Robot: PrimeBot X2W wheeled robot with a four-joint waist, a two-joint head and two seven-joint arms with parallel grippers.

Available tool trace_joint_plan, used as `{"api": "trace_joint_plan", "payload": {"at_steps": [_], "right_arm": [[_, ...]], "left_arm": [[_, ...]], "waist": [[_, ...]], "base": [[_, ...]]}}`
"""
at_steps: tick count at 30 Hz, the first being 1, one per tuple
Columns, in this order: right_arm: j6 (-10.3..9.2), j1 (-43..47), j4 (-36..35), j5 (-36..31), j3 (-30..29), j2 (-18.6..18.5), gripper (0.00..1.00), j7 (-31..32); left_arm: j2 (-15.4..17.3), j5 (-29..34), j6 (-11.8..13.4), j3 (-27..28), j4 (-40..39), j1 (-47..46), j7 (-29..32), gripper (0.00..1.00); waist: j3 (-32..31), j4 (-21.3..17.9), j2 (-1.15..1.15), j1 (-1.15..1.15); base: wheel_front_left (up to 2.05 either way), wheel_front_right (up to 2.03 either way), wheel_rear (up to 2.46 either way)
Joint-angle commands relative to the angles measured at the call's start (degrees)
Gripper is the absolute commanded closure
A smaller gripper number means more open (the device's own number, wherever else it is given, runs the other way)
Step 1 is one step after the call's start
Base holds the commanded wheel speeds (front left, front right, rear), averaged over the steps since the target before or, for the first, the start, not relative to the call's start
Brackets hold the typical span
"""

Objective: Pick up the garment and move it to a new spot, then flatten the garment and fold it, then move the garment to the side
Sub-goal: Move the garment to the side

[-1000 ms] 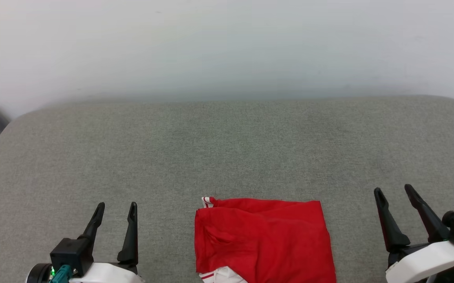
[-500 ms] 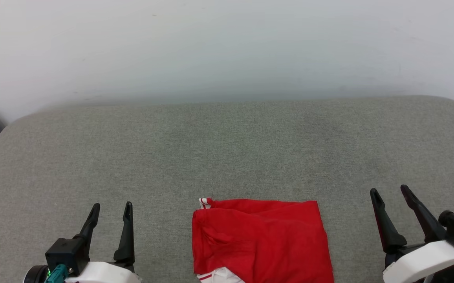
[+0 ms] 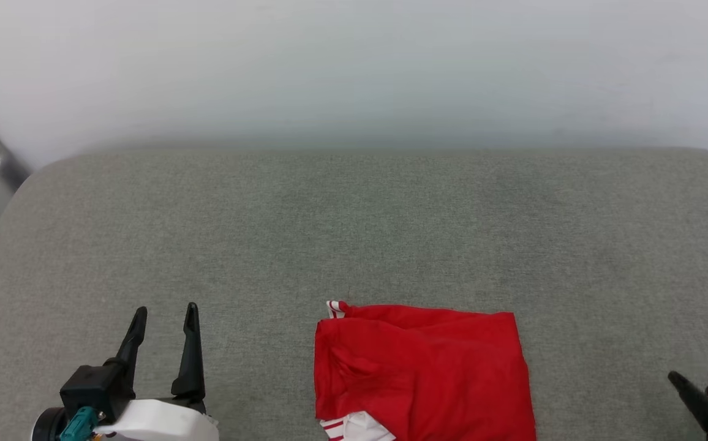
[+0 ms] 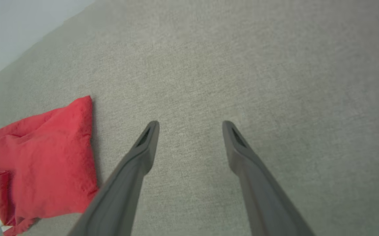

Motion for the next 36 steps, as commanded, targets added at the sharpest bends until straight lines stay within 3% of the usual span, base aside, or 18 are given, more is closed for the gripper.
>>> {"api": "trace_joint_plan", "payload": {"at_steps": [1,6,8,12,24,25,26,27,28,33,36], "right_arm": [[-0.01,-1.44,1.95,2.50,-1.22,0.41,0.00,4.78],[-0.02,-4.26,4.73,7.44,-2.68,3.05,0.00,18.50],[-0.01,-5.92,4.74,10.24,-2.61,6.50,0.00,22.14],[-0.02,-8.42,6.42,14.24,-2.38,9.08,0.00,27.10],[-0.06,-14.46,18.64,22.70,2.44,10.74,0.00,26.87],[-0.07,-14.58,19.53,23.22,2.99,10.79,0.51,26.70],[-0.07,-14.76,19.81,23.21,3.64,10.88,0.62,26.38],[-0.07,-15.09,19.88,23.30,4.11,10.89,0.85,26.08],[-0.06,-15.40,19.64,23.18,4.69,10.89,1.00,25.83],[-0.02,-16.96,15.47,20.16,8.49,8.24,1.00,24.17],[-0.02,-17.00,12.37,15.00,13.27,5.37,1.00,22.04]], "left_arm": [[-0.38,0.52,-0.39,0.65,-0.06,-0.84,-0.34,0.00],[-2.09,2.29,-1.64,2.40,-0.80,-2.39,-0.37,0.00],[-2.87,3.05,-2.45,2.81,-0.89,-3.40,-0.34,0.00],[-4.50,4.13,-4.00,4.08,-0.31,-4.92,-0.35,0.00],[-7.37,7.11,-7.83,6.55,1.91,-7.07,-0.35,0.00],[-7.55,7.37,-7.96,6.73,2.06,-7.02,-0.35,0.00],[-7.74,7.54,-8.18,6.95,2.22,-6.96,-0.35,0.00],[-7.82,7.68,-8.26,7.26,2.34,-6.79,-0.35,0.00],[-7.88,7.90,-8.34,7.70,2.52,-6.48,-0.35,0.00],[-8.50,8.67,-8.71,8.84,3.03,-4.97,-0.31,0.00],[-8.82,9.20,-8.79,9.25,3.05,-4.39,-0.30,0.00]], "waist": [[0.77,0.86,0.00,0.00],[3.25,2.88,0.00,0.00],[4.52,3.80,0.00,0.00],[6.98,5.35,0.00,0.00],[9.81,8.23,0.00,0.00],[9.82,8.33,0.00,0.00],[9.77,8.37,0.00,0.00],[9.64,8.34,0.00,0.00],[9.39,8.18,0.00,0.00],[7.65,6.70,0.00,0.00],[6.35,5.09,0.00,0.00]], "base": [[0.00,0.00,0.00],[0.00,0.00,0.00],[0.00,0.00,0.00],[0.00,0.00,0.00],[0.00,0.00,0.00],[0.00,0.00,0.00],[0.00,0.00,0.00],[0.00,0.00,0.00],[0.00,0.00,0.00],[0.00,0.00,0.00],[0.00,0.00,0.00]]}}
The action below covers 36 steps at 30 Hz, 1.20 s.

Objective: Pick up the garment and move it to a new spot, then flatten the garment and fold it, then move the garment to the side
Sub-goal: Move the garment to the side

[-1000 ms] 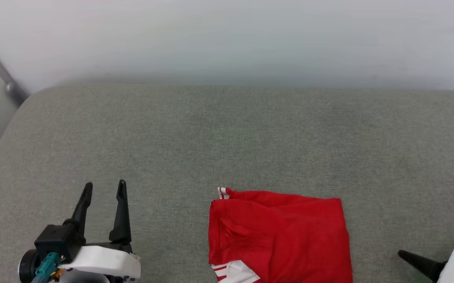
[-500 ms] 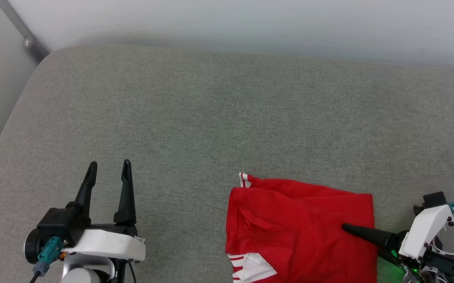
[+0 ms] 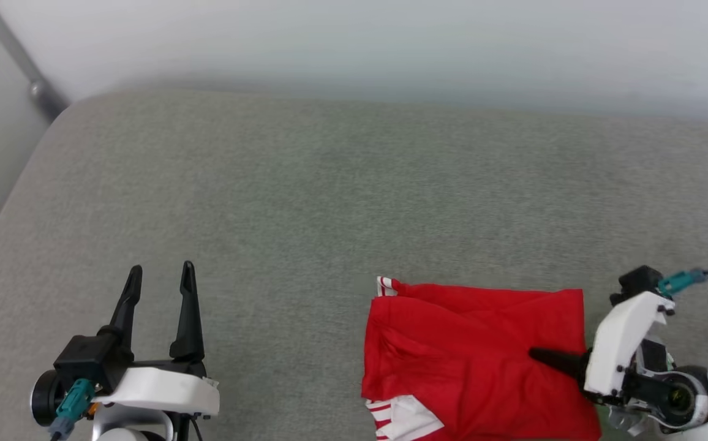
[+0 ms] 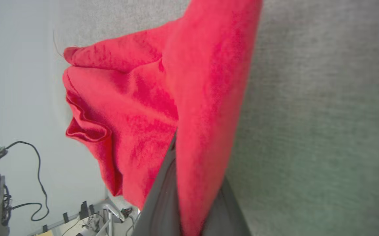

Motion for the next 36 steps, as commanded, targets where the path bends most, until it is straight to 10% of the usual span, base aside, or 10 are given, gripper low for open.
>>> {"api": "trace_joint_plan", "payload": {"at_steps": [1,18,36], "right_arm": [[-0.03,-0.55,-0.83,-1.97,1.68,-0.99,1.00,-0.73],[-0.05,-12.85,-4.45,-28.26,17.01,-16.01,1.00,-13.94],[-0.05,-27.33,11.04,-41.15,-7.64,-16.87,1.00,-38.09]], "left_arm": [[-0.24,0.39,0.08,0.41,-0.07,0.70,-0.13,0.00],[0.36,2.68,-1.56,1.14,-3.41,-0.42,-0.12,0.00],[6.67,8.25,-6.71,-3.31,-13.81,-19.06,6.99,0.00]], "waist": [[-1.33,-1.81,0.00,-0.01],[4.10,-22.94,0.00,-0.01],[28.63,-26.70,0.00,-0.01]], "base": [[0.00,0.00,0.00],[0.00,0.00,0.00],[0.00,0.00,0.00]]}}
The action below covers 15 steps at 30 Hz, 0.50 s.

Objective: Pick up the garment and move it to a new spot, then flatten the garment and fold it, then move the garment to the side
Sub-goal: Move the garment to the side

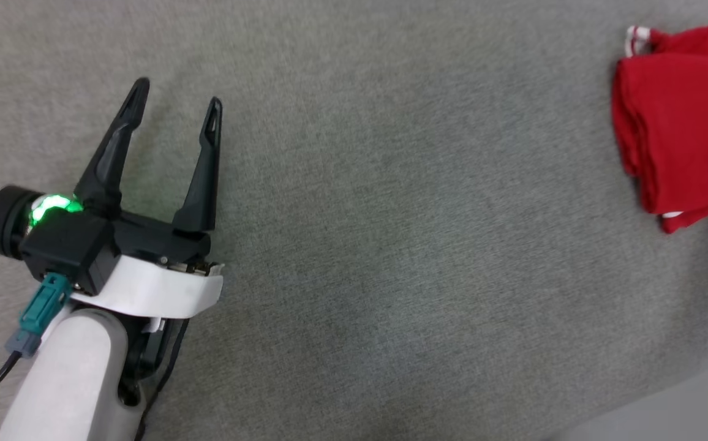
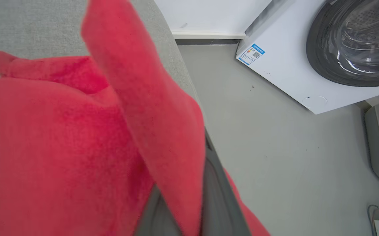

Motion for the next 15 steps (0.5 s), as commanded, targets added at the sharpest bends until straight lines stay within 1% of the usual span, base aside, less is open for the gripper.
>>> {"api": "trace_joint_plan", "payload": {"at_steps": [1,2,3,9,12,15], "right_arm": [[-0.09,-2.10,0.94,-0.84,-1.54,1.09,0.81,-1.88],[-0.09,-2.75,1.78,-1.69,-2.22,1.66,0.56,-3.09],[-0.09,-3.19,2.65,-2.70,-3.10,1.97,0.00,-3.98],[-0.09,-5.66,5.80,-8.98,-8.35,3.98,0.00,-11.29],[-0.09,-5.84,6.53,-11.95,-11.42,4.95,0.00,-13.74],[-0.09,-4.72,6.38,-13.36,-12.67,5.64,0.00,-15.45]], "left_arm": [[0.50,0.40,-0.31,-0.15,-0.85,-1.62,0.40,0.00],[0.60,0.55,-0.39,-0.31,-1.16,-2.06,0.44,0.00],[0.70,0.55,-0.51,-0.46,-1.41,-2.38,0.73,0.00],[0.91,0.42,-0.53,-0.67,-0.91,-2.90,0.63,0.00],[0.73,-0.04,-0.31,-0.66,0.06,-1.90,0.00,0.00],[0.36,-0.47,-0.11,-0.72,1.25,-1.02,-0.86,0.00]], "waist": [[5.15,-0.08,0.00,-0.01],[5.78,0.12,0.00,-0.01],[6.47,0.35,0.00,-0.01],[7.96,1.05,0.00,-0.01],[6.94,1.17,0.00,-0.01],[4.82,1.28,0.00,-0.01]], "base": [[0.00,0.00,0.00],[0.00,0.00,0.00],[0.00,0.00,0.00],[0.00,0.00,0.00],[0.00,0.00,0.00],[0.00,0.00,0.00]]}}
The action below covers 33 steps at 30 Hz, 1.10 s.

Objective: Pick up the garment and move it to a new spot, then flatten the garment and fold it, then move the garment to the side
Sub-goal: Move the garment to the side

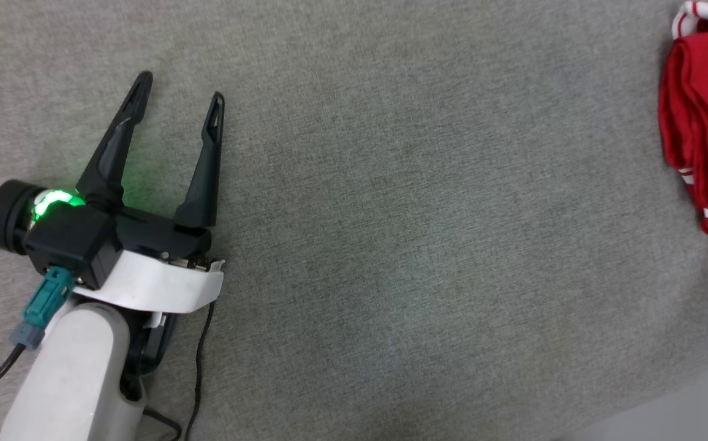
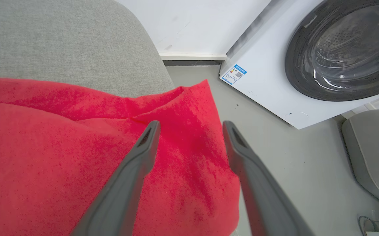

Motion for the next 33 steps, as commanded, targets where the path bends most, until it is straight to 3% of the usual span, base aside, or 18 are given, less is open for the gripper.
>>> {"api": "trace_joint_plan", "payload": {"at_steps": [1,9,17,33], "right_arm": [[-0.09,0.90,-0.38,-0.08,-0.71,0.49,0.00,-0.96],[-0.09,9.52,-6.00,4.40,2.64,1.51,0.00,-5.62],[-0.09,22.70,-17.17,10.56,8.48,4.93,0.00,-5.41],[-0.08,36.12,-29.16,15.01,19.79,11.53,0.00,-7.23]], "left_arm": [[-0.26,-0.41,0.35,0.03,0.92,1.21,-0.66,0.00],[-2.13,-2.05,2.17,0.41,6.02,7.05,-3.36,0.00],[-4.73,-4.31,4.49,1.27,9.48,13.86,-5.08,0.00],[-6.80,-5.57,6.40,3.56,13.56,20.23,-6.26,0.00]], "waist": [[-2.25,0.15,0.00,-0.01],[-13.07,1.90,0.00,-0.01],[-23.19,6.09,0.00,-0.01],[-32.03,16.41,0.00,-0.01]], "base": [[0.00,0.00,0.00],[0.00,0.00,0.00],[0.00,0.00,0.00],[0.00,0.00,0.00]]}}
